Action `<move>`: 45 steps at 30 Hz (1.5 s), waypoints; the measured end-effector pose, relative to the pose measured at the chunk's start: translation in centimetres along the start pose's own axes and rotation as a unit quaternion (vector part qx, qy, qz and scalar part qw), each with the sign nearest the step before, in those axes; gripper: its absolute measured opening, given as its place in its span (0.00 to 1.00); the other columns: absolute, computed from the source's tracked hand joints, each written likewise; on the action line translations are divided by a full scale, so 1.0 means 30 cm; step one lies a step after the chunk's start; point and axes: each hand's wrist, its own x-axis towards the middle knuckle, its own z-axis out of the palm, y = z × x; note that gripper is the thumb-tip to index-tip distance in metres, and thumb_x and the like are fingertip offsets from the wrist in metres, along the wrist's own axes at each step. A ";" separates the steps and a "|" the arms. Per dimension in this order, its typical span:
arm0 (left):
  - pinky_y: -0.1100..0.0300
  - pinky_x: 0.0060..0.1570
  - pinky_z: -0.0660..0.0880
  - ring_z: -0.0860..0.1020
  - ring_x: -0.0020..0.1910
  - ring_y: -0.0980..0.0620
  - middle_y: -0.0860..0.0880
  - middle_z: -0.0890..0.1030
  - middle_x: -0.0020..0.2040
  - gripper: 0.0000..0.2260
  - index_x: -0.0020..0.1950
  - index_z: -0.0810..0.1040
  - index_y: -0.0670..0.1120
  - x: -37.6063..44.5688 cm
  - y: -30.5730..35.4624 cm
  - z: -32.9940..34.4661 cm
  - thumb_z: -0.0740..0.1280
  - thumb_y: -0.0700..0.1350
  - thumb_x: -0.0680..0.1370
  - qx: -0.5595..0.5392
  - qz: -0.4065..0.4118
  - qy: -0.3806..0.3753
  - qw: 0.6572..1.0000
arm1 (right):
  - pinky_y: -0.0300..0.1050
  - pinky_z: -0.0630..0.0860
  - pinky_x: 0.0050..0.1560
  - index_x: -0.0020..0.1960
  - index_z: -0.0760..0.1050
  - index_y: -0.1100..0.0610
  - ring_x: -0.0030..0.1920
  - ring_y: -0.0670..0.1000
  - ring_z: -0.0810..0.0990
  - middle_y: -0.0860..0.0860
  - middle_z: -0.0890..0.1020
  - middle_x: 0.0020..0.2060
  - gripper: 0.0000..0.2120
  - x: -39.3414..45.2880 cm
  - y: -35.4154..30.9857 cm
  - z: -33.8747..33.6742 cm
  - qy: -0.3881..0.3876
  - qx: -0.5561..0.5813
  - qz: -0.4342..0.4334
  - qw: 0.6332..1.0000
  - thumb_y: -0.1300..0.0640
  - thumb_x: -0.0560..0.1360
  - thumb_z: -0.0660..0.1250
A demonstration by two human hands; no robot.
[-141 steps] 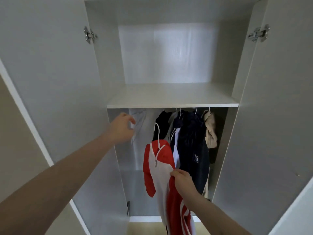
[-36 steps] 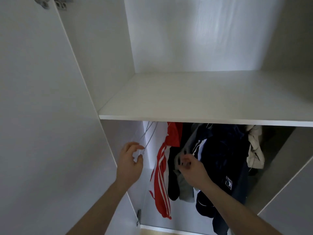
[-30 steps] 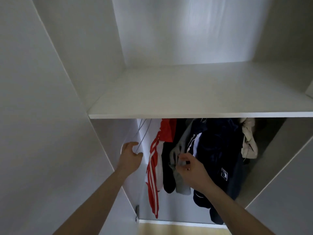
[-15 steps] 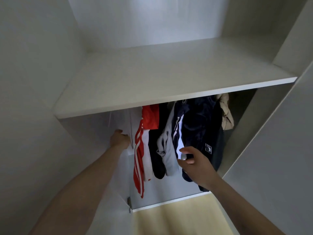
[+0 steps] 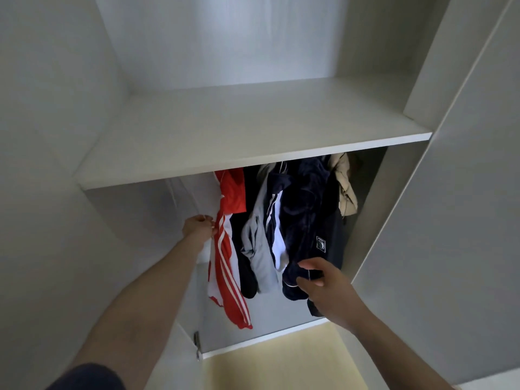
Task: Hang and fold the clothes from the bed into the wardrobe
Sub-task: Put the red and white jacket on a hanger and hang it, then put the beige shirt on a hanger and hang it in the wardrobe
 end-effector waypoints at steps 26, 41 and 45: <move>0.58 0.40 0.78 0.82 0.35 0.49 0.50 0.83 0.37 0.10 0.44 0.81 0.48 -0.864 -0.345 -0.081 0.67 0.51 0.82 0.156 0.095 -0.050 0.982 | 0.51 0.83 0.51 0.55 0.79 0.45 0.45 0.50 0.85 0.40 0.82 0.54 0.09 -0.651 0.395 -0.176 -0.014 0.027 0.064 0.998 0.57 0.77 0.71; 0.63 0.35 0.72 0.78 0.32 0.58 0.54 0.82 0.31 0.13 0.35 0.79 0.47 -1.165 -0.815 0.112 0.63 0.44 0.79 0.508 0.138 -0.430 0.733 | 0.47 0.79 0.41 0.59 0.78 0.56 0.41 0.50 0.83 0.52 0.83 0.50 0.10 -1.073 0.789 -0.022 0.122 0.147 0.336 0.922 0.59 0.78 0.68; 0.64 0.34 0.72 0.76 0.30 0.60 0.55 0.83 0.35 0.12 0.42 0.82 0.49 -1.284 -0.840 0.167 0.62 0.46 0.82 0.535 0.195 -0.538 0.621 | 0.43 0.78 0.38 0.57 0.78 0.57 0.39 0.49 0.82 0.53 0.83 0.51 0.09 -1.261 0.860 0.015 0.190 0.199 0.387 0.880 0.60 0.78 0.68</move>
